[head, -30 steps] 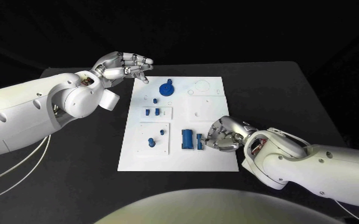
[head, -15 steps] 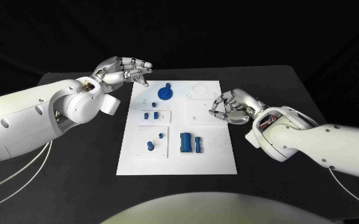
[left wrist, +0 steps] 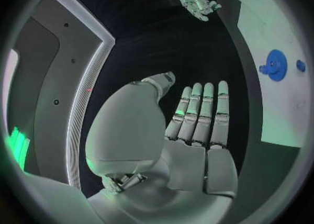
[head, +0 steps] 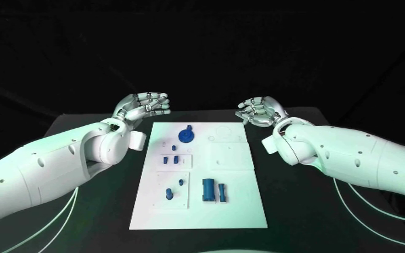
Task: Assemble the parts on the task board
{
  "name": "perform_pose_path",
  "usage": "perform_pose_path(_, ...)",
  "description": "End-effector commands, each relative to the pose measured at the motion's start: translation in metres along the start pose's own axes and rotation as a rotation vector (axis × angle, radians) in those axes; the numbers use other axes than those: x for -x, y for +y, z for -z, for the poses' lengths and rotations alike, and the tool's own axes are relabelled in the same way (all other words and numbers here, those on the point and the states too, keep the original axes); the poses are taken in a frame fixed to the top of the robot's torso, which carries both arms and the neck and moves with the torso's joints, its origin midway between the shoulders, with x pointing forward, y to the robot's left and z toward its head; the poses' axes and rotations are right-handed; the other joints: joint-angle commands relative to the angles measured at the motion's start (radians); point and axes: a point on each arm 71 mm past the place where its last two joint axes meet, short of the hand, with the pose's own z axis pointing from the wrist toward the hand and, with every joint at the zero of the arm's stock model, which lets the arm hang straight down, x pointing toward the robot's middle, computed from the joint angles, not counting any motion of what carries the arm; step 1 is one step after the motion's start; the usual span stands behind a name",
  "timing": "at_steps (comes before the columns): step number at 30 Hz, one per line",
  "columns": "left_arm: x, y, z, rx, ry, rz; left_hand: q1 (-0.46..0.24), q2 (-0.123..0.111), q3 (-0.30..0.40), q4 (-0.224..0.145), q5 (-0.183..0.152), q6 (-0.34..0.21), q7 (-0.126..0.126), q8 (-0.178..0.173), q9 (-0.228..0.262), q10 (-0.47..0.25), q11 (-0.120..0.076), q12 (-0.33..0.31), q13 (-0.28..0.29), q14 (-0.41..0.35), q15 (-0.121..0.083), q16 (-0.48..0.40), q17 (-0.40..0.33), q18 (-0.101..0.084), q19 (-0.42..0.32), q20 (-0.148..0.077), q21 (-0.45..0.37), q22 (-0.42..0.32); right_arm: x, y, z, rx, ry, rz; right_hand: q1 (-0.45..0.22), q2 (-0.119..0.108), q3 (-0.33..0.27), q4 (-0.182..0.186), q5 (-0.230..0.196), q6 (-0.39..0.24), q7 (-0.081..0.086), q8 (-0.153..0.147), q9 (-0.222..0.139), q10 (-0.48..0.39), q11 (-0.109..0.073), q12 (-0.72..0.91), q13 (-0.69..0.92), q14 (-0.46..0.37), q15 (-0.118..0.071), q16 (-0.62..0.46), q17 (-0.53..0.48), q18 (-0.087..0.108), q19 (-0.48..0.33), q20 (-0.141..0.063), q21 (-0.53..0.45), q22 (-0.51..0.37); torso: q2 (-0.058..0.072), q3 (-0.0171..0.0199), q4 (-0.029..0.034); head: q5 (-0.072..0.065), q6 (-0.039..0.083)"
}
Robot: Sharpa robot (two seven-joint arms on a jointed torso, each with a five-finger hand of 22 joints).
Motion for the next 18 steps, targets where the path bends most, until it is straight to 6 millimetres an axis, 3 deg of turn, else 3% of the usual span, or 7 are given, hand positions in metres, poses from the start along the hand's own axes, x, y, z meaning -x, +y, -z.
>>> perform_pose_path(1,0.008,0.001,-0.007,-0.047,-0.132,0.014,-0.001,0.004,-0.029,0.002,-0.005,-0.011,-0.002,-0.025,-0.013,-0.028,-0.010,-0.068,-0.001,-0.025,0.015,-0.096,-0.030,-0.007,-0.018,0.001,-0.064,-0.041,-0.004,0.005,-0.011,0.093,0.055,-0.182,0.006,0.004,-0.020,-0.010,-0.002,0.034,0.019,-0.032,-0.032,0.003,0.029,-0.074,-0.124,-0.032,0.021,-0.103,-0.061,0.012,-0.048,0.029,-0.009,-0.101,-0.016,0.0063,0.0069,0.004,0.044)
perform_pose_path(6,0.010,0.007,-0.015,-0.055,-0.175,-0.002,0.006,0.019,-0.069,0.007,-0.004,-0.014,-0.011,-0.056,-0.026,-0.029,-0.020,-0.143,-0.001,-0.078,0.038,-0.223,-0.067,-0.026,-0.022,0.002,-0.123,-0.078,-0.007,0.005,-0.021,0.113,0.062,-0.223,0.005,0.030,-0.064,-0.022,-0.004,0.061,0.024,-0.084,-0.078,0.033,0.041,-0.165,-0.289,-0.040,0.041,-0.212,-0.144,0.014,-0.083,0.052,-0.008,-0.262,-0.019,0.0140,0.0108,0.006,0.074)
perform_pose_path(7,0.005,0.008,-0.014,-0.016,-0.102,-0.004,-0.414,0.198,-0.484,-0.207,-0.154,-0.757,-0.194,-0.287,-0.194,-0.857,-0.196,-0.295,-0.063,-0.694,-0.175,-0.519,-0.151,-0.170,-0.747,-0.289,-0.248,-0.148,-0.005,0.002,-0.019,0.053,0.017,-0.111,-0.383,0.224,-0.445,-0.220,-0.226,-0.767,-0.192,-0.314,-0.425,-0.956,-0.130,-0.283,-0.487,-1.029,-0.094,-0.426,-0.480,-0.170,-0.976,-0.199,-0.071,-0.731,-0.014,0.0071,0.0065,0.005,0.054)
perform_pose_path(14,-0.002,0.009,-0.008,-0.019,-0.124,-0.009,-0.629,0.198,-0.484,-0.207,-0.154,-0.757,-0.194,-0.287,-0.194,-0.857,-0.196,-0.295,-0.063,-0.694,-0.175,-0.519,-0.151,-0.170,-0.747,-0.289,-0.248,-0.148,-0.012,0.007,-0.012,0.055,-0.009,-0.171,-0.579,0.224,-0.445,-0.220,-0.226,-0.767,-0.192,-0.314,-0.425,-0.956,-0.130,-0.283,-0.487,-1.029,-0.094,-0.426,-0.480,-0.170,-0.976,-0.199,-0.071,-0.731,-0.027,0.0117,0.0107,0.027,0.083)
perform_pose_path(15,-0.004,0.009,-0.007,-0.019,-0.131,-0.010,-0.661,0.198,-0.484,-0.207,-0.154,-0.757,-0.194,-0.287,-0.194,-0.857,-0.196,-0.295,-0.063,-0.694,-0.175,-0.519,-0.151,-0.170,-0.747,-0.289,-0.248,-0.148,-0.014,0.009,-0.010,0.055,-0.016,-0.187,-1.293,0.224,-0.445,-0.220,-0.226,-0.767,-0.192,-0.314,-0.425,-0.956,-0.130,-0.283,-0.487,-1.029,-0.094,-0.426,-0.480,-0.170,-0.976,-0.199,-0.071,-0.731,-0.031,0.0130,0.0119,0.033,0.091)
perform_pose_path(16,-0.006,0.010,-0.005,-0.020,-0.138,-0.011,-0.692,0.198,-0.484,-0.207,-0.154,-0.757,-0.194,-0.287,-0.194,-0.857,-0.196,-0.295,-0.063,-0.694,-0.175,-0.519,-0.151,-0.170,-0.747,-0.289,-0.248,-0.148,-0.016,0.011,-0.007,0.054,-0.024,-0.206,-1.293,0.224,-0.445,-0.220,-0.226,-0.767,-0.192,-0.314,-0.425,-0.956,-0.130,-0.283,-0.487,-1.029,-0.094,-0.426,-0.480,-0.170,-0.976,-0.199,-0.071,-0.731,-0.034,0.0142,0.0130,0.039,0.098)
perform_pose_path(18,-0.012,0.010,0.000,-0.022,-0.155,-0.015,-1.400,0.198,-0.484,-0.207,-0.154,-0.757,-0.194,-0.287,-0.194,-0.857,-0.196,-0.295,-0.063,-0.694,-0.175,-0.519,-0.151,-0.170,-0.747,-0.289,-0.248,-0.148,-0.020,0.015,-0.002,0.052,-0.043,-0.248,-1.293,0.224,-0.445,-0.220,-0.226,-0.767,-0.192,-0.314,-0.425,-0.956,-0.130,-0.283,-0.487,-1.029,-0.094,-0.426,-0.480,-0.170,-0.976,-0.199,-0.071,-0.731,-0.039,0.0161,0.0148,0.049,0.110)
